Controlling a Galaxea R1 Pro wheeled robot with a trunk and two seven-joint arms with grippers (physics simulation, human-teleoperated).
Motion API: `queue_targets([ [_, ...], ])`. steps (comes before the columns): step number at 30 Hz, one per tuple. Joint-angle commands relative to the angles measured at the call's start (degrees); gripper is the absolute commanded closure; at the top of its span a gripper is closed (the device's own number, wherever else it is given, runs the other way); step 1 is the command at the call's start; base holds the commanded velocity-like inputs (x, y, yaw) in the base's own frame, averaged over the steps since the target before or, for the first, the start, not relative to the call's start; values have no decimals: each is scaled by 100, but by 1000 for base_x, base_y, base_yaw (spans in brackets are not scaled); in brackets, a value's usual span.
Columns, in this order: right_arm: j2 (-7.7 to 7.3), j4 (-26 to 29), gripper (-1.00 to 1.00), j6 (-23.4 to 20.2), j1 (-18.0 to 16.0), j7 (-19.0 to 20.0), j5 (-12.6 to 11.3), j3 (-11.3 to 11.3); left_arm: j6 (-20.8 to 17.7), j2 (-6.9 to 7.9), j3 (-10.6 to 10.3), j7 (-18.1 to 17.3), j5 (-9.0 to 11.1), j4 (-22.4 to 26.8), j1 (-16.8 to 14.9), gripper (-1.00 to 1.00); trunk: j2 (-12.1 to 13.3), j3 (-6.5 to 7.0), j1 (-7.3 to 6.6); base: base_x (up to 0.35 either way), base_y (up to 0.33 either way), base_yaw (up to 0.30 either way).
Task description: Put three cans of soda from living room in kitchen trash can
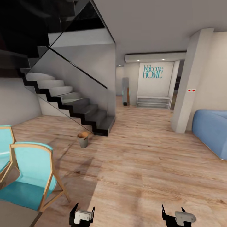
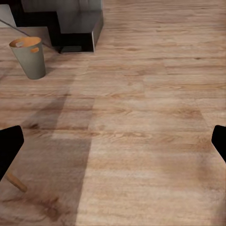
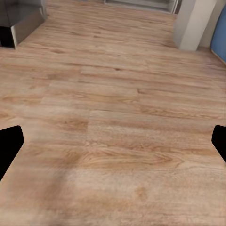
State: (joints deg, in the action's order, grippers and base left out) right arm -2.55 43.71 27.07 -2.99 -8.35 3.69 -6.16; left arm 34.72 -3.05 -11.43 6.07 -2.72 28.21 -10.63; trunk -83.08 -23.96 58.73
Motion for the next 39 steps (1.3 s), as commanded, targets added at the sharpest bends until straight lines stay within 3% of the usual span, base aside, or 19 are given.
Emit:
queue_targets([
  [1,0,-12,-100,0,0,0,0,0,0,0,0,-5,0,0,0,-100,0,0,0,322,-81,0],
  [39,5,-16,-100,0,-14,0,8,0,0,7,-1,7,0,0,0,-100,0,1,0,322,-114,9],
])
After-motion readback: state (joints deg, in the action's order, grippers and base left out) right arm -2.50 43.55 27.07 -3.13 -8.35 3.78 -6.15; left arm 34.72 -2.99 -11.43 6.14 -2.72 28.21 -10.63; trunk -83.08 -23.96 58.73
